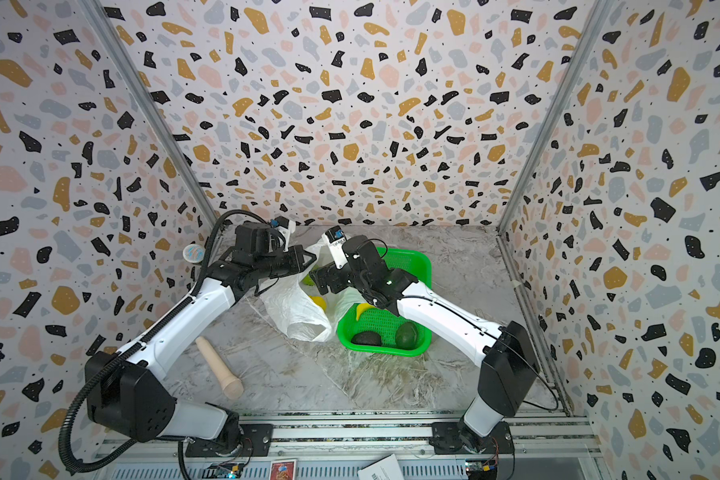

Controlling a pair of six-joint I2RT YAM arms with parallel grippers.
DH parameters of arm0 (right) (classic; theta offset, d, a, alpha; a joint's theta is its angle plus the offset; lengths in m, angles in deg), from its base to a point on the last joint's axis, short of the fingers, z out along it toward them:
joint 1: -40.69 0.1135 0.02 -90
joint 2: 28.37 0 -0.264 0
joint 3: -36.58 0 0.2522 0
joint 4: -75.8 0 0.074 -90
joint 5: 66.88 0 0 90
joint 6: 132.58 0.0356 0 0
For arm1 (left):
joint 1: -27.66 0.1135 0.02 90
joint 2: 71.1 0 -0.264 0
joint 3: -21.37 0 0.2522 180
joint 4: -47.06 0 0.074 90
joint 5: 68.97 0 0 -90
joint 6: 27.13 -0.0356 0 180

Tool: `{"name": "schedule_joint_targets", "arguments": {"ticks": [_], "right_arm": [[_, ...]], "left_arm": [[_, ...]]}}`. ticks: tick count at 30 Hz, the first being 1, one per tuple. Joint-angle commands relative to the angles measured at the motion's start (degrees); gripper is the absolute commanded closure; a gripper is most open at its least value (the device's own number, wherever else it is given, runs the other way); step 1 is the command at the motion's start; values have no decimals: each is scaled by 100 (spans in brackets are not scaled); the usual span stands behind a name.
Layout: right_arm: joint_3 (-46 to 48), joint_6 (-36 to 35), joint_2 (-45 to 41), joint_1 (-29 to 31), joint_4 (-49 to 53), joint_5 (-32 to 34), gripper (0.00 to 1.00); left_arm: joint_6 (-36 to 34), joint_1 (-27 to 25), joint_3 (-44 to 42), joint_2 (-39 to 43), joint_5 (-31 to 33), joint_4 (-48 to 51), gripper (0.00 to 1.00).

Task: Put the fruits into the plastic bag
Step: 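Carry the lemon over the bag mouth and open the right gripper, then lower the right gripper into the basket over the dark green avocado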

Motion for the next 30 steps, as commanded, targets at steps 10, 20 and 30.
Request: {"name": "schedule_joint_targets", "arguments": {"ticks": [10,20,30], "right_arm": [[2807,829,-3016,-1305,-45,1024,8],[2989,738,-2135,-1303,1673,572,11],[2669,676,-1214,-1301,2148,889,10]], "left_arm": [[-6,26,0,-24,-75,-265,100],[5,31,15,-99,-67,-254,100],[4,32,-50,-30,8,-229,100]]}}
